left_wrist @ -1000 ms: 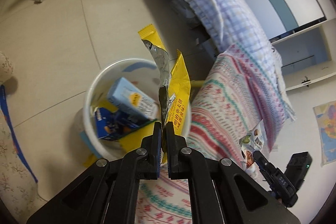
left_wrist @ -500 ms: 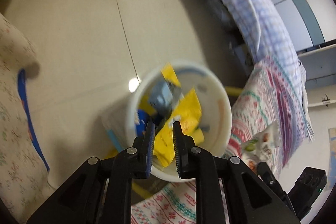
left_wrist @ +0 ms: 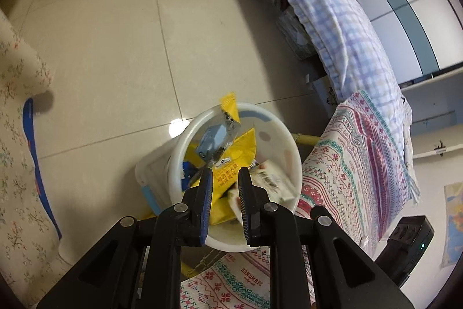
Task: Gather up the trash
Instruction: 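Move both open grippers back to the bed, then grasp the white drink bottle with the left gripper while the right grasps the tissue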
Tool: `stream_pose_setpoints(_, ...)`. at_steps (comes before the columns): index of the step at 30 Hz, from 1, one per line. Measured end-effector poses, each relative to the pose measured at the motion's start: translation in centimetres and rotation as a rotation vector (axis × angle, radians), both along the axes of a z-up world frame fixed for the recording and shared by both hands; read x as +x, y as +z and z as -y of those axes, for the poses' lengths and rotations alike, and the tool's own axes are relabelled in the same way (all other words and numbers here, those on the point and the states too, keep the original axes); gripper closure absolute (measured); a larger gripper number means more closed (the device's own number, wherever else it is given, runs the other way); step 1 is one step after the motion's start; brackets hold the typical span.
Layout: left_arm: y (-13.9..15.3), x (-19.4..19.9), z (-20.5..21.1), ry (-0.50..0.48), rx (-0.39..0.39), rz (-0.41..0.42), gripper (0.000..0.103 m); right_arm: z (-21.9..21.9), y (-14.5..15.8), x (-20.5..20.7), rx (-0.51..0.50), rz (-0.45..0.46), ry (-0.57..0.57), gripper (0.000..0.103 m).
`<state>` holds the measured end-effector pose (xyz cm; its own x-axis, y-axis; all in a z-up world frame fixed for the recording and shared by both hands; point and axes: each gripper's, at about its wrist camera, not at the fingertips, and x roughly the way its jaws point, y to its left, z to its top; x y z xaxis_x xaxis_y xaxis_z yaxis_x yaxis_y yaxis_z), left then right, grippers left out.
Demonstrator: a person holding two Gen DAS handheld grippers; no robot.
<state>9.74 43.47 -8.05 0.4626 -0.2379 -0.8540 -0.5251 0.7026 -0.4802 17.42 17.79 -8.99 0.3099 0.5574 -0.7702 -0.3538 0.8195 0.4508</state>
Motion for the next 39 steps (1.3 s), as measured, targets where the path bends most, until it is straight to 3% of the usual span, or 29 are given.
stream_pose_setpoints(10, 2.6, 2.3, 5.9, -0.147, 0.022, 0.050, 0.082, 5.6, -0.4, -1.1, -0.030, -0.001, -0.039, 0.065)
stream_pose_setpoints(15, 4.4, 3.6, 11.7, -0.262, 0.034, 0.094, 0.057, 10.1, 0.5, -1.5, -0.040, -0.004, -0.085, 0.061)
stream_pose_setpoints(21, 5.7, 4.8, 20.3, -0.427, 0.087, 0.120, 0.052, 17.2, 2.6, -2.0, -0.080, 0.003, -0.151, 0.048)
stream_pose_setpoints(25, 7.5, 4.7, 28.0, -0.585, 0.236, 0.197, 0.045, 21.9, 3.9, -2.1, -0.120, 0.012, -0.203, 0.042)
stream_pose_setpoints(27, 8.5, 4.0, 32.7, -0.706, 0.300, 0.270, 0.034, 24.7, 4.4, -2.0, -0.139, 0.004, -0.235, 0.040)
stream_pose_setpoints(29, 8.8, 3.3, 36.3, -0.806, 0.340, 0.319, 0.030, 28.0, 4.9, -1.9, -0.137, -0.010, -0.286, 0.040)
stream_pose_setpoints(35, 6.7, 1.7, 47.4, -1.132, 0.493, 0.360, 0.030, 40.1, 5.3, -1.9, 0.063, -0.121, -0.554, 0.039)
stream_pose_setpoints(39, 3.8, 0.6, 52.6, -1.326, 0.592, 0.361, 0.030, 44.2, 4.9, -2.4, 0.118, -0.173, -0.652, 0.037)
